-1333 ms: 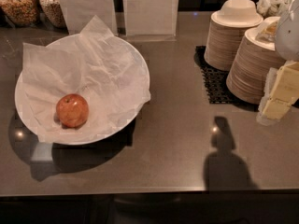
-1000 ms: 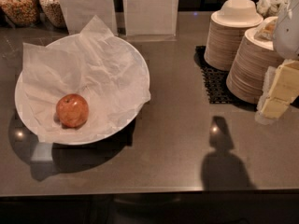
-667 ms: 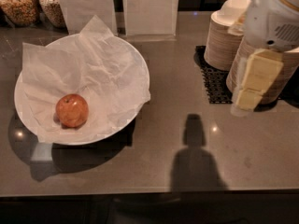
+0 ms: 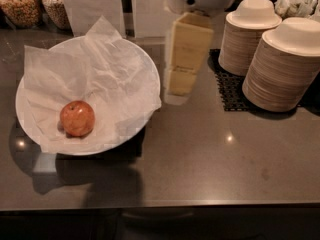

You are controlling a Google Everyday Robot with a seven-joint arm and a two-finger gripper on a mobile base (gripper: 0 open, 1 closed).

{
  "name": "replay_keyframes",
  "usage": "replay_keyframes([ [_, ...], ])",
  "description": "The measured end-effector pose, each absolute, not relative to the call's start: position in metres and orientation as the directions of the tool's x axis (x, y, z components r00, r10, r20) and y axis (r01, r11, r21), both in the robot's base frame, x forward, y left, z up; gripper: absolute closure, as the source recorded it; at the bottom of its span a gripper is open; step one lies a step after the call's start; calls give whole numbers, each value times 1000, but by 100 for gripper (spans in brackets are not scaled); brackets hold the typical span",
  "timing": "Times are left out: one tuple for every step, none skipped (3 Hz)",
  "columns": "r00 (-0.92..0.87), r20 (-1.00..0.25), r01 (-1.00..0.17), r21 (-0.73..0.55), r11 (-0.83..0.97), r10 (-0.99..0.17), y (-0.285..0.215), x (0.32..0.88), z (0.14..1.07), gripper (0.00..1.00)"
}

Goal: Pick apple from white bowl

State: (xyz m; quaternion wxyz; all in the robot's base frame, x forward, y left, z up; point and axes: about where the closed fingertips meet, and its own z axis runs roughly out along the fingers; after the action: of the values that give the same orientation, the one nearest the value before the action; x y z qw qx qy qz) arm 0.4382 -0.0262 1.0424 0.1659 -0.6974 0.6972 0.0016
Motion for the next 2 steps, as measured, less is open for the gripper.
replay_keyframes([
  [46,-258,-962,-272,27,-965,-18,441,1053,0],
  [76,-309,-952,-306,23,-948,-10,440,1053,0],
])
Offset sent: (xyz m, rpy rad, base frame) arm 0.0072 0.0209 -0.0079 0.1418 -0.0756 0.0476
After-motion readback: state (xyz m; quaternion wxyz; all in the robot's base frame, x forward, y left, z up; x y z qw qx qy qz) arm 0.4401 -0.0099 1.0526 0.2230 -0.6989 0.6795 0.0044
